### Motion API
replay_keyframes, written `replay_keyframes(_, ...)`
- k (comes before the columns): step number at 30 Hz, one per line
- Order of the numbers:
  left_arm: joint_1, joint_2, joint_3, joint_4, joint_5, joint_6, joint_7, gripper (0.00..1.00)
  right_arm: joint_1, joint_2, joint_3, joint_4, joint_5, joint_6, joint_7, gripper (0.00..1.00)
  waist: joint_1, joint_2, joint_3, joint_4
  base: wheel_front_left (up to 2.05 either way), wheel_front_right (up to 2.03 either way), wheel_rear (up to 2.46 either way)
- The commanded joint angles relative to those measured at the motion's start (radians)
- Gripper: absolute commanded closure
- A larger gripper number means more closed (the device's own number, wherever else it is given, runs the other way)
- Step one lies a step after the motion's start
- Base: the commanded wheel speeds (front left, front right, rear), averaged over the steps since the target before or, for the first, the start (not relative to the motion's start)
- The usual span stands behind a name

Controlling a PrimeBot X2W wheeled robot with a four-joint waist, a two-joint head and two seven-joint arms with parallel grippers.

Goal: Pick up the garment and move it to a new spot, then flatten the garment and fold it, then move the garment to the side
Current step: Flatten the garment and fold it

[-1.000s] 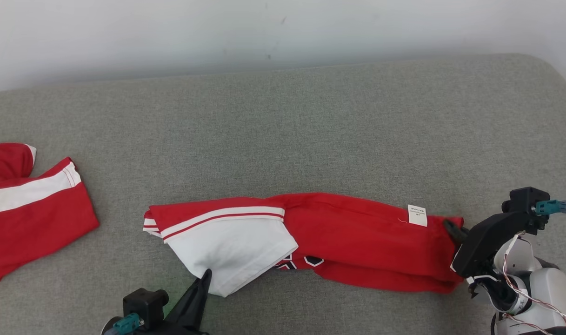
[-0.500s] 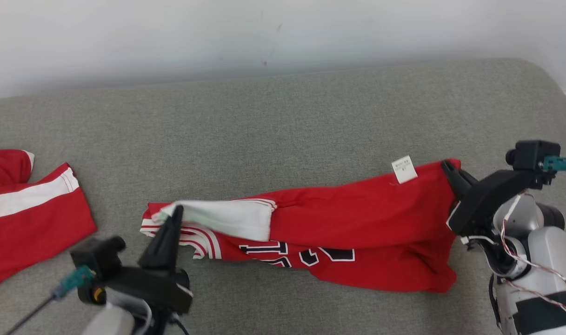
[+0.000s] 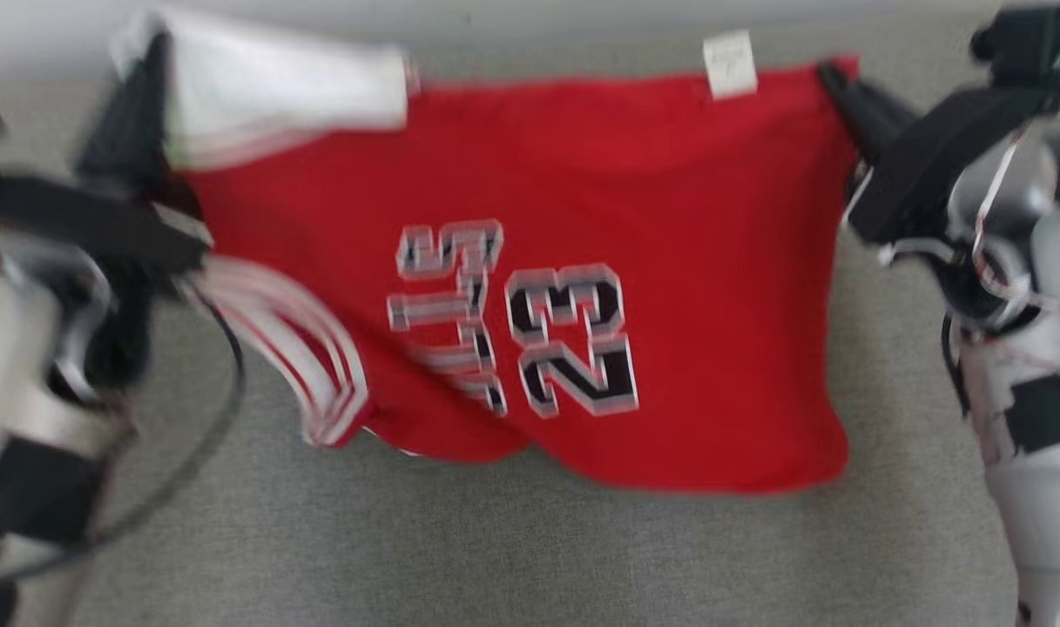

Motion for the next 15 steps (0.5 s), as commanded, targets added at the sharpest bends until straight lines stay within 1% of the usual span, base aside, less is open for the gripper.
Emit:
replay_keyframes(1, -0.069, 0.014, 0.019, -0.016, -0.007, 0.013, 0.015, 1.00, -0.050, -0.006, 0.010, -0.003, 0.017, -0.002, -0.007, 1.00, -0.0001, -0.0001, 0.133, -0.017, 0.00, 0.00, 0.00)
replay_keyframes(4, -0.190, 0.024, 0.051, -0.043, -0.007, 0.037, 0.026, 1.00, -0.147, -0.035, 0.038, -0.010, 0.028, -0.002, -0.027, 1.00, -0.0001, -0.0001, 0.202, -0.020, 0.00, 0.00, 0.00)
replay_keyframes(5, -0.190, 0.024, 0.051, -0.043, -0.007, 0.037, 0.026, 1.00, -0.147, -0.035, 0.038, -0.010, 0.028, -0.002, -0.027, 1.00, -0.0001, -0.0001, 0.202, -0.020, 0.00, 0.00, 0.00)
replay_keyframes(7, -0.265, 0.028, 0.062, -0.059, 0.001, 0.050, 0.034, 1.00, -0.213, -0.052, 0.058, -0.008, 0.020, -0.002, -0.060, 1.00, -0.0001, -0.0001, 0.243, -0.021, 0.00, 0.00, 0.00)
replay_keyframes(8, -0.302, 0.028, 0.065, -0.061, 0.004, 0.057, 0.036, 1.00, -0.245, -0.062, 0.069, -0.002, 0.010, -0.002, -0.083, 1.00, -0.0001, -0.0001, 0.259, -0.019, 0.00, 0.00, 0.00)
replay_keyframes(12, -0.440, 0.031, 0.086, -0.059, 0.044, 0.096, 0.004, 1.00, -0.371, -0.062, 0.072, 0.026, -0.043, -0.002, -0.189, 1.00, -0.0001, -0.0001, 0.317, -0.023, 0.00, 0.00, 0.00)
replay_keyframes(15, -0.535, 0.031, 0.092, -0.058, 0.079, 0.110, -0.030, 1.00, -0.465, -0.053, 0.071, 0.063, -0.102, -0.002, -0.277, 1.00, -0.0001, -0.0001, 0.356, -0.034, 0.00, 0.00, 0.00)
